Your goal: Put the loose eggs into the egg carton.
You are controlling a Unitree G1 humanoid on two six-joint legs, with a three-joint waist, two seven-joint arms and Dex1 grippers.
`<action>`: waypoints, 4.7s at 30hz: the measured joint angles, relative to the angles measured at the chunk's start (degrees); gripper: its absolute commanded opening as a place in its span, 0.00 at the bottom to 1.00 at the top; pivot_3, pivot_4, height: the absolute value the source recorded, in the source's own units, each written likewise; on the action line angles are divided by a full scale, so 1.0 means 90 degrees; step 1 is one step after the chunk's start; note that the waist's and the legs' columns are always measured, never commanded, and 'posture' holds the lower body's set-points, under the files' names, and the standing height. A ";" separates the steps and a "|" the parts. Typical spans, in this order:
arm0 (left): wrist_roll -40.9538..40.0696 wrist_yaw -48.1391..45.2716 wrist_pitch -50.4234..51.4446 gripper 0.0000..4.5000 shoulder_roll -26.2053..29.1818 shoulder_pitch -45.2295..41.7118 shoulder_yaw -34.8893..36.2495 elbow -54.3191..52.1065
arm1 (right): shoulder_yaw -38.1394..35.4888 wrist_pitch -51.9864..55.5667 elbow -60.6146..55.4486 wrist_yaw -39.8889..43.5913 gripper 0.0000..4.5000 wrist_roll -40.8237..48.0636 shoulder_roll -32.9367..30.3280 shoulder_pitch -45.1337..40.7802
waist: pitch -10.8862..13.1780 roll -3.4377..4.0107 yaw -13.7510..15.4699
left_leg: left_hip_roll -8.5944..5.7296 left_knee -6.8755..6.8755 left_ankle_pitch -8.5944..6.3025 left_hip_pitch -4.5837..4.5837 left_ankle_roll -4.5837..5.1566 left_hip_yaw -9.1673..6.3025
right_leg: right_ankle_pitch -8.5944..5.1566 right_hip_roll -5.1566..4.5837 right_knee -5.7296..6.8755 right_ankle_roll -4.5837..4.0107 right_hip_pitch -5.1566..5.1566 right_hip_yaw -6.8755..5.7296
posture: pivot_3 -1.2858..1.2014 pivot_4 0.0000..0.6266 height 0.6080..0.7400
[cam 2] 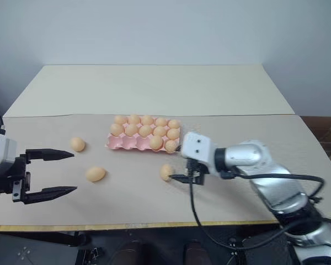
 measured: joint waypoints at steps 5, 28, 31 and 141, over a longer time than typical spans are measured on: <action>0.0001 0.0016 0.0000 1.00 -0.0003 0.0069 0.0001 -0.0051 | 0.0429 -0.0005 0.0549 -0.0173 0.99 -0.0393 0.0457 -0.0065 | 0.0000 0.0000 -0.0003 | 0.0000 0.0004 0.0000 0.0004 0.0000 -0.0001 | 0.0000 0.0000 0.0004 0.0000 0.0004 -0.0004 | 0.52 0.24 1.00; 0.0154 0.0027 -0.0007 1.00 -0.0027 0.0461 0.0211 -0.0194 | 0.0883 -0.0828 0.1667 -0.0292 0.57 -0.1456 0.1127 -0.0010 | 0.0000 0.0000 -0.0012 | 0.0001 0.0003 0.0000 0.0004 0.0000 -0.0001 | 0.0001 0.0003 0.0004 0.0000 0.0003 -0.0004 | 0.52 0.24 1.00; 0.0376 0.0002 -0.0071 1.00 -0.0021 0.0679 0.0248 -0.0183 | 0.0684 -0.0832 0.1546 -0.0325 0.57 -0.1359 0.1374 -0.0161 | 0.0000 0.0000 -0.0054 | 0.0004 0.0002 0.0000 0.0007 0.0000 -0.0001 | 0.0001 0.0006 0.0007 0.0000 0.0001 -0.0001 | 0.52 0.24 1.00; 0.1626 0.0897 -0.2109 0.33 -0.2333 -0.3743 -0.3053 0.4350 | -0.1971 -0.0104 -0.1111 -0.0346 0.98 0.0843 -0.1203 0.1273 | -0.0001 -0.0006 0.0042 | -0.0006 0.0022 -0.0001 -0.0009 0.0003 -0.0022 | 0.0005 -0.0002 0.0005 0.0004 0.0016 -0.0026 | 0.52 0.24 1.00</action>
